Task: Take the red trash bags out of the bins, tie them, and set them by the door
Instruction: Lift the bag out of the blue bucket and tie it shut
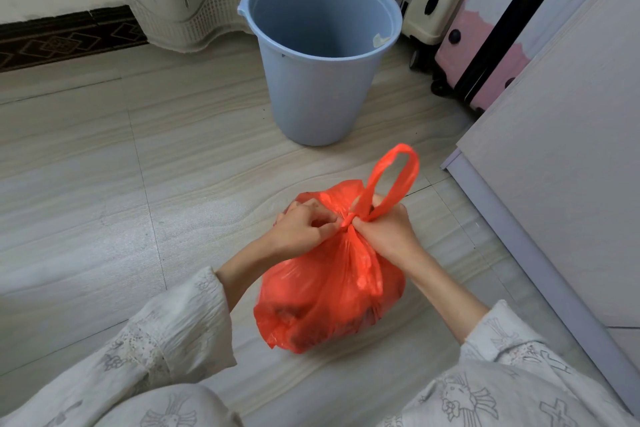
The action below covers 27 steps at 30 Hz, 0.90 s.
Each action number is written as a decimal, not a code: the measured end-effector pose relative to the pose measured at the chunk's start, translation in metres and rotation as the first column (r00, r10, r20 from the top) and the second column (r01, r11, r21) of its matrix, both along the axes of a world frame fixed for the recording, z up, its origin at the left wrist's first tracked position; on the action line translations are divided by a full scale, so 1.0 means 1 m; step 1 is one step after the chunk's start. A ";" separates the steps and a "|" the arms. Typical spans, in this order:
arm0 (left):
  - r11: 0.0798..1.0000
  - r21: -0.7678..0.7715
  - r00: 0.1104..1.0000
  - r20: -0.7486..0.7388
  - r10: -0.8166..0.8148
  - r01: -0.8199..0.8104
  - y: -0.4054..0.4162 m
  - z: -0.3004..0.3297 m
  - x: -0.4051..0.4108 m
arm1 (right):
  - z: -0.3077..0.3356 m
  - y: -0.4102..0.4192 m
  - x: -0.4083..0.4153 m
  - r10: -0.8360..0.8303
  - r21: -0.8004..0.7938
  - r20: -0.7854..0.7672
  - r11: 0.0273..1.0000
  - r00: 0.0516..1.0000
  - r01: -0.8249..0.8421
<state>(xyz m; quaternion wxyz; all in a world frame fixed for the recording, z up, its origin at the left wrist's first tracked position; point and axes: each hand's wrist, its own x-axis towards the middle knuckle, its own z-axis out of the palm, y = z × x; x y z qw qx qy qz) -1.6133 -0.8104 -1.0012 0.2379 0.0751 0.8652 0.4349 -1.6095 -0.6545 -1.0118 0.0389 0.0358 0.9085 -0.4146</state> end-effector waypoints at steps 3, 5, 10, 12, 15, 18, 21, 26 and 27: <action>0.999 0.031 0.999 0.033 0.007 -0.008 -0.002 0.003 0.001 | 0.001 0.001 -0.001 -0.076 -0.166 0.144 0.981 0.987 0.100; 0.997 0.064 0.998 0.054 0.029 -0.032 -0.002 0.005 0.001 | 0.002 -0.001 -0.002 -0.112 -0.309 0.242 0.933 0.964 0.186; 0.986 0.081 0.987 0.068 0.143 -0.149 -0.002 0.003 0.002 | 0.009 -0.001 0.001 -0.032 -0.627 0.432 0.708 0.901 0.325; 0.983 0.073 0.984 0.072 0.162 -0.167 -0.003 0.002 0.001 | 0.012 -0.002 0.002 0.020 -0.655 0.441 0.691 0.897 0.307; 0.978 0.038 0.978 0.053 0.202 -0.204 -0.003 0.001 -0.001 | 0.013 -0.002 0.002 0.052 -0.614 0.374 0.762 0.926 0.206; 0.982 -0.036 0.983 0.001 0.185 -0.184 -0.003 0.003 -0.001 | 0.014 -0.003 0.003 0.064 -0.520 0.313 0.846 0.948 0.115; 0.979 -0.070 0.981 -0.060 0.186 -0.190 -0.003 0.003 -0.002 | 0.015 -0.004 0.003 0.063 -0.470 0.253 0.880 0.965 0.065; 0.980 -0.078 0.975 -0.139 0.173 -0.185 -0.004 0.003 -0.004 | 0.013 -0.001 0.000 -0.035 -0.225 0.064 0.973 0.997 0.049; 0.984 -0.088 0.978 -0.152 0.143 -0.158 -0.004 0.003 -0.004 | 0.012 0.000 -0.001 -0.049 -0.209 0.062 0.976 0.997 0.061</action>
